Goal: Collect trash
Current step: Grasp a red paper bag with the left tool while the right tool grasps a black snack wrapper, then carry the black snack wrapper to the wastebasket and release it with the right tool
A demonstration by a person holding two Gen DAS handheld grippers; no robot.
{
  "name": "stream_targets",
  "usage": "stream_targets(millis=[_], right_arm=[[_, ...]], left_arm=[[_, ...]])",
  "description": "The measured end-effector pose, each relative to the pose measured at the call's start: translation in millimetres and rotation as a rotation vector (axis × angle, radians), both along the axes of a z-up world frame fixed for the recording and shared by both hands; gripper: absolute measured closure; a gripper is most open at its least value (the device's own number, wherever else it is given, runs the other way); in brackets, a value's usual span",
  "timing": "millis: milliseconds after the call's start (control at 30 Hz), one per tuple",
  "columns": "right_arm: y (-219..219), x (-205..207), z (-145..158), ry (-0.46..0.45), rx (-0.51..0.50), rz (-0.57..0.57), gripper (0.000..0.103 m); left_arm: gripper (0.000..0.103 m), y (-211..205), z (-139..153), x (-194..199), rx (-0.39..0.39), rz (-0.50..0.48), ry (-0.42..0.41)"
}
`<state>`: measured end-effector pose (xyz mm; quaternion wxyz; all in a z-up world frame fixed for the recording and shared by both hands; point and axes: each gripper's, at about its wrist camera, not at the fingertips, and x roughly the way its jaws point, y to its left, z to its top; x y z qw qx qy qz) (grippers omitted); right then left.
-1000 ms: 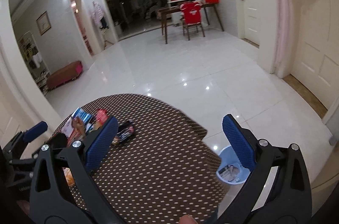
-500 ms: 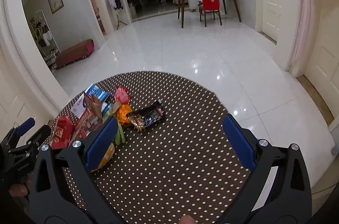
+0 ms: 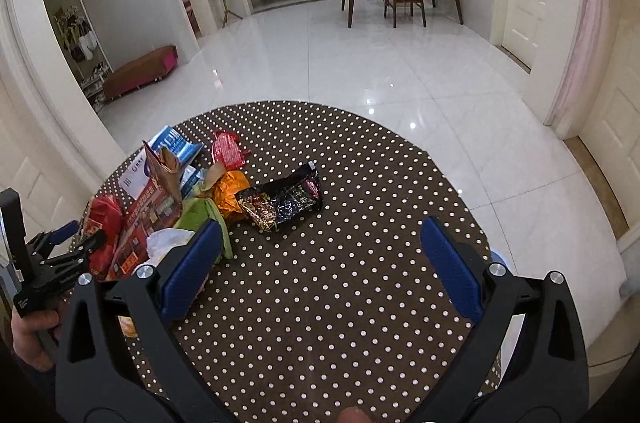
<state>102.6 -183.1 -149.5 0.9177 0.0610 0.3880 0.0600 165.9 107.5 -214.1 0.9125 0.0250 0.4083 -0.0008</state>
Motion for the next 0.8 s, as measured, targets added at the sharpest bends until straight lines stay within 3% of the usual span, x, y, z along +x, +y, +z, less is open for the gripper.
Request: stream_targets(millis=[33, 100, 133, 233, 367, 433, 467, 500, 600, 667, 800], right_arm=[[2.2, 4.0, -3.8, 0.009, -0.006, 0.004, 0.006], [7.6, 13.1, -12.5, 0.029, -0.02, 0.018, 0.006], [10.0, 17.4, -16.4, 0.038, -0.026, 0.025, 0.006], [22.4, 36.5, -34.6, 0.074, -0.065, 0.062, 0.006], [44.2, 59.8, -58.9, 0.111, -0.123, 0.134, 0.006], [53.6, 65.6, -65.7, 0.106, -0.154, 0.165, 0.017], [57.4, 67.6, -68.6, 0.105, -0.165, 0.177, 0.032], [60.3, 70.3, -71.9, 0.11, -0.175, 0.182, 0.039], [58.6, 69.3, -69.8, 0.089, -0.153, 0.189, 0.046], [52.6, 65.3, -67.9, 0.082, -0.119, 0.19, 0.049], [34.9, 48.7, -61.6, 0.054, -0.054, 0.179, 0.053]], left_arm=[[0.035, -0.6, 0.5, 0.1, 0.006, -0.008, -0.005], [0.056, -2.7, 1.9, 0.5, -0.007, -0.055, 0.001], [0.061, -3.2, 2.9, -0.5, -0.024, -0.06, 0.006], [0.064, -3.7, 2.9, -1.4, -0.004, -0.061, 0.001], [0.068, -4.5, 3.1, -4.5, -0.035, -0.037, -0.005], [0.069, -1.9, 4.3, -6.8, -0.053, -0.018, -0.012], [0.07, -3.0, 5.4, -8.5, -0.057, -0.011, -0.014], [0.071, -0.9, 6.2, -10.7, -0.065, 0.001, -0.019], [0.073, 3.5, 7.4, -14.8, -0.078, 0.025, -0.026], [0.084, 5.9, 9.6, -20.2, -0.088, 0.035, -0.035], [0.086, 9.5, 20.6, -30.7, -0.106, 0.041, -0.059]])
